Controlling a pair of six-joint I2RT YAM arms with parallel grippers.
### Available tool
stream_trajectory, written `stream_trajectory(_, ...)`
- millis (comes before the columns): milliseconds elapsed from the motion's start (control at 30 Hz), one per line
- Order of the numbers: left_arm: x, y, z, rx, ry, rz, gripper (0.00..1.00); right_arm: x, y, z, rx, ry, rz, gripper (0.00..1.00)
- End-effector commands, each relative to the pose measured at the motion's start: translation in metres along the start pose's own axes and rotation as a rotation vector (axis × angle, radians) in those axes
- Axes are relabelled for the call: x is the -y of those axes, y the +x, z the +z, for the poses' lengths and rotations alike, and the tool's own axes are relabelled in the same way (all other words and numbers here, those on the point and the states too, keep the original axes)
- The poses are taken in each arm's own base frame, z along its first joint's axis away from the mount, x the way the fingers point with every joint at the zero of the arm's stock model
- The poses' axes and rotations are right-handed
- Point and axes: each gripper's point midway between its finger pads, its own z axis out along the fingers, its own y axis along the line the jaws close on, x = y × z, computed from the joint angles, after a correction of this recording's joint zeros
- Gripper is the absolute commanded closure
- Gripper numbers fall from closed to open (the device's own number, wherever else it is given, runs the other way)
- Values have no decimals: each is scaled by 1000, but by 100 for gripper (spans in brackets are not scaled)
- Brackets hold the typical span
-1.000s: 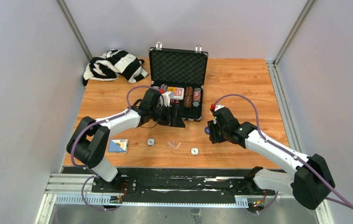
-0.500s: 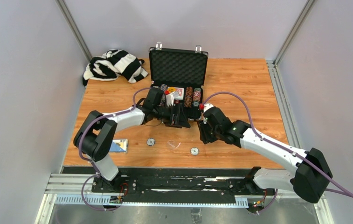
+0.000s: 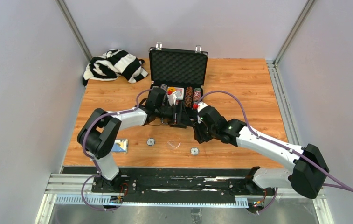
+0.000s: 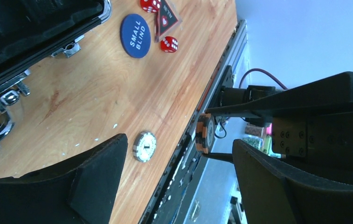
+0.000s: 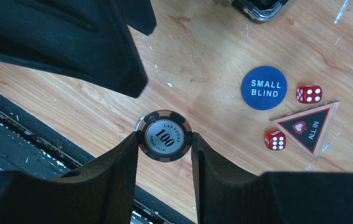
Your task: Pack up texas hold em set
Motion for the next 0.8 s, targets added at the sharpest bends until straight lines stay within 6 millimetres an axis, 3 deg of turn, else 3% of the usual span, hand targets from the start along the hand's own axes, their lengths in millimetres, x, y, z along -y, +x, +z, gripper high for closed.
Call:
stream_trajectory(0, 11, 3, 10, -30, 65, -9, 13, -12, -20, -5, 54, -29, -38, 62)
stream_trajectory(400, 28, 12, 22, -78, 132, 27, 16, -19, -26, -3, 64, -36, -66, 62)
stream_trajectory(767, 18, 26, 30, -113, 120, 24, 24, -22, -28, -1, 74, -42, -70, 62)
